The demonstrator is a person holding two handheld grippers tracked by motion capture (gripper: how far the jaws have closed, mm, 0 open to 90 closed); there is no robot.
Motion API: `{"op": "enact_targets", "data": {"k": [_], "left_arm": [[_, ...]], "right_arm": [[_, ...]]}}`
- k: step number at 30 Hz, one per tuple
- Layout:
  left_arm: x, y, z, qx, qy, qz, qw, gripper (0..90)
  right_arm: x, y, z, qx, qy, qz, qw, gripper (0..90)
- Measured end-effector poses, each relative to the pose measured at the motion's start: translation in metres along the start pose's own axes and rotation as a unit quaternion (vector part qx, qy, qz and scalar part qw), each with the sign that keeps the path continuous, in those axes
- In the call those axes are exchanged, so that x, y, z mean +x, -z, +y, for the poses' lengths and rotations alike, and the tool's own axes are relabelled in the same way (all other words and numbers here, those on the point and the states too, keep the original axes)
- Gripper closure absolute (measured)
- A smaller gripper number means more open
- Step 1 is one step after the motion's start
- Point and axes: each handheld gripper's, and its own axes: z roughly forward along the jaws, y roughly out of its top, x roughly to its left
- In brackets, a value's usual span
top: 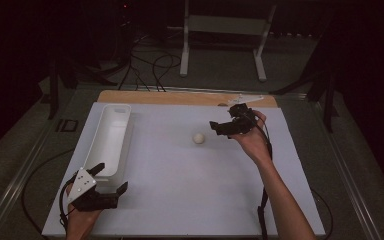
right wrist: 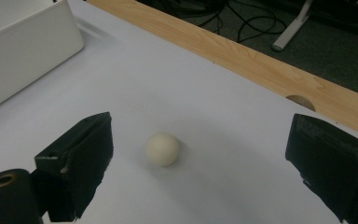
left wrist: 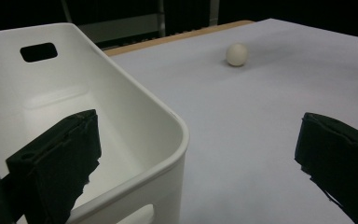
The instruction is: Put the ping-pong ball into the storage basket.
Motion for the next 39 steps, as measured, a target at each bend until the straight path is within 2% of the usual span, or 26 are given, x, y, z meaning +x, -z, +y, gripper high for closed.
{"op": "enact_targets", "data": {"k": [11,39], "left_arm": [[0.0,0.0,0.0,0.0,0.0,0.0,1.0,0.9],[0.0,0.0,0.0,0.001,0.0,-0.002,1.0,0.9]], "right_arm": [[0.002,-0.009,0.004,0.011,0.001,0.004,0.9999,7.0],[0.008,-0.036,0.011,0.061,0.016,0.007,0.998,7.0]]}}
